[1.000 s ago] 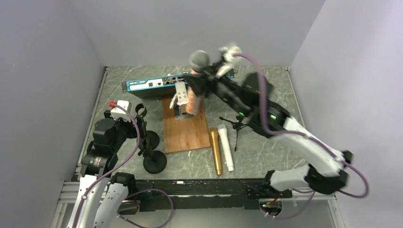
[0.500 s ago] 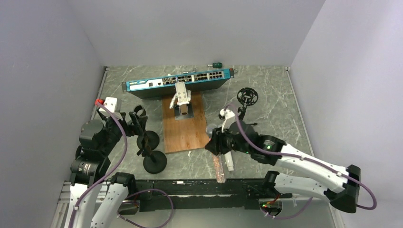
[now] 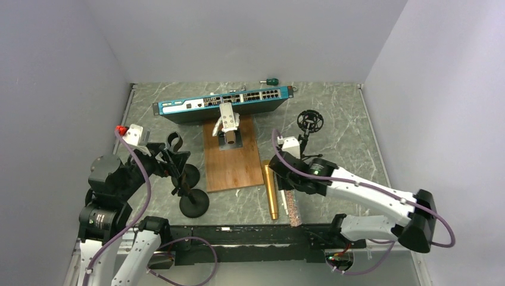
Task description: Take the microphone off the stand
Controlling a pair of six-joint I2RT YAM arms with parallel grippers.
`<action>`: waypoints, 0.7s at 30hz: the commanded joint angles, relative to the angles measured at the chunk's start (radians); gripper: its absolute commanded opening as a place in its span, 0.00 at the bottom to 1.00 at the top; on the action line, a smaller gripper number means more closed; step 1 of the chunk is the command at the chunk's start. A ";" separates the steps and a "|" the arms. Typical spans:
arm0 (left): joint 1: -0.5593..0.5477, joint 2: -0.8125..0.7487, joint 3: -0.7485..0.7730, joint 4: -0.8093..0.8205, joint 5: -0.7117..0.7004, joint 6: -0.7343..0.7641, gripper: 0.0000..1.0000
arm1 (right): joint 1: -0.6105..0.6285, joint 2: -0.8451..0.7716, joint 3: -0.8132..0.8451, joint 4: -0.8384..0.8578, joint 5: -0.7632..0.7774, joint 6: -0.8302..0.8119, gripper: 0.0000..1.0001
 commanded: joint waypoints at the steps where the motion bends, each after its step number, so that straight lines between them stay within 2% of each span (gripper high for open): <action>1: 0.001 0.002 0.045 0.017 0.031 -0.024 0.99 | 0.004 -0.199 0.041 -0.013 0.120 -0.022 0.00; 5: 0.001 0.019 0.040 0.044 0.059 -0.029 0.99 | 0.000 -0.359 -0.017 0.102 0.104 -0.022 0.00; 7: 0.001 0.030 0.043 0.037 0.088 -0.026 1.00 | -0.002 -0.447 -0.092 0.202 0.085 -0.026 0.00; 9: 0.001 0.030 0.045 0.025 0.087 -0.024 0.99 | -0.010 -0.523 -0.149 0.227 0.096 -0.005 0.00; 13: 0.001 0.007 0.015 0.042 0.069 -0.035 0.99 | -0.058 -0.538 -0.162 0.025 0.206 0.215 0.00; 17: 0.001 -0.007 0.004 0.035 0.040 -0.035 0.99 | -0.154 -0.491 -0.186 -0.066 0.149 0.276 0.00; 21: 0.001 -0.007 0.010 0.031 0.053 -0.045 0.99 | -0.232 -0.435 -0.225 -0.054 0.125 0.279 0.00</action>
